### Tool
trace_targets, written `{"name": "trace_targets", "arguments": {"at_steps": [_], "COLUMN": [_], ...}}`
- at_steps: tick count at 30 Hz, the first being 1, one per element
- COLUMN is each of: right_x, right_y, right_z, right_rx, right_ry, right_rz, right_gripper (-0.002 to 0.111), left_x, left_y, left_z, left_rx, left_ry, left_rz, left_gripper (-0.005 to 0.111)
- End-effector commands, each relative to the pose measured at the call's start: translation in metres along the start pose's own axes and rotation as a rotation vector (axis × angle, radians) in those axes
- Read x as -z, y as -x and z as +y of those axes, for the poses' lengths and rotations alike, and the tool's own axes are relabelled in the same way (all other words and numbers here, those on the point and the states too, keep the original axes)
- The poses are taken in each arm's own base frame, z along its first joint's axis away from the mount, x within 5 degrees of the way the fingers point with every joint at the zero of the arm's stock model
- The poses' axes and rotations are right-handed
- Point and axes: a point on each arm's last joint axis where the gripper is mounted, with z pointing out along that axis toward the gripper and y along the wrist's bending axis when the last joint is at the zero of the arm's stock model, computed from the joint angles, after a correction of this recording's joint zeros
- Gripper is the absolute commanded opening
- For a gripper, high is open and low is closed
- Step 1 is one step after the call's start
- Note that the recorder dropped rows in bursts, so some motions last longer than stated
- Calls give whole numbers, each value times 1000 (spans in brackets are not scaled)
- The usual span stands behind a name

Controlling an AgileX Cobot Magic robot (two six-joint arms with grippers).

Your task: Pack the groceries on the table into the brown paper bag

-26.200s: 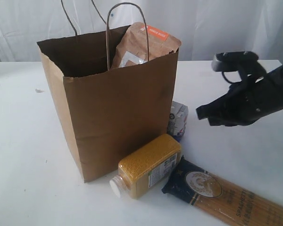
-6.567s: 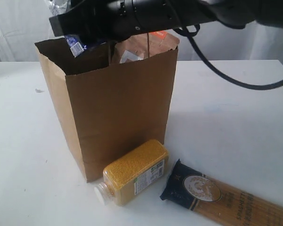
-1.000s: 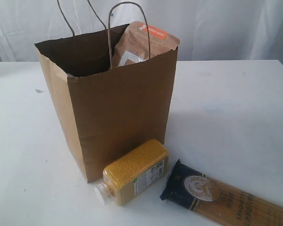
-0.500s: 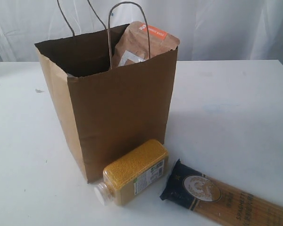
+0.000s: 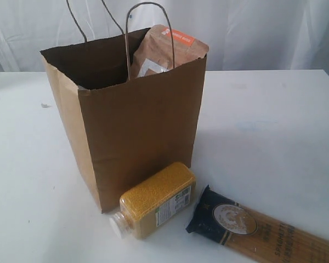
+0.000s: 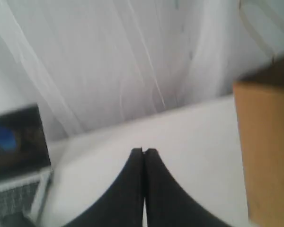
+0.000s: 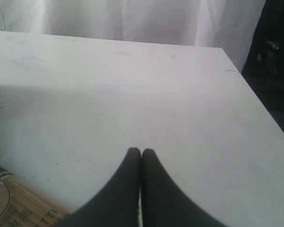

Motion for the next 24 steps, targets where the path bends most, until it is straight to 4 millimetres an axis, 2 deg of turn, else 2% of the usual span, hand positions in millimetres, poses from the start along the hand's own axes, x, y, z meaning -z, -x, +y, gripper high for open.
{"name": "trace_targets", "arguments": {"at_steps": [1, 3, 5, 9, 11, 14, 16, 18, 20, 22, 24], "right_x": [0, 0, 0, 0, 0, 0, 0, 0, 0, 0, 0], "right_y": [0, 0, 0, 0, 0, 0, 0, 0, 0, 0, 0], "right_z": [0, 0, 0, 0, 0, 0, 0, 0, 0, 0, 0], "right_rx": [10, 10, 10, 10, 10, 10, 10, 10, 10, 10, 10], "right_ry": [-4, -4, -4, -4, -4, -4, -4, -4, -4, -4, -4], "right_rz": [-11, -11, -11, -11, -11, -11, -11, -11, -11, -11, -11], "right_gripper": [0, 0, 0, 0, 0, 0, 0, 0, 0, 0, 0], "left_x": [-40, -50, -59, -73, -78, -78, -75, -69, -64, -59, -57], "left_y": [-44, -55, -58, -43, -35, -21, -10, 5, 18, 29, 36], "left_z": [-13, -14, -11, -4, -6, -27, -49, -73, -90, -103, -113], "left_rx": [30, 129, 171, 156, 106, 85, 73, 79, 73, 105, 108], "left_ry": [-65, -52, -15, 4, -89, -399, -689, -968, -1171, -1293, -1337], "left_rz": [255, 396, 572, 860, 955, 1096, 1090, 957, 773, 635, 550], "left_gripper": [0, 0, 0, 0, 0, 0, 0, 0, 0, 0, 0]}}
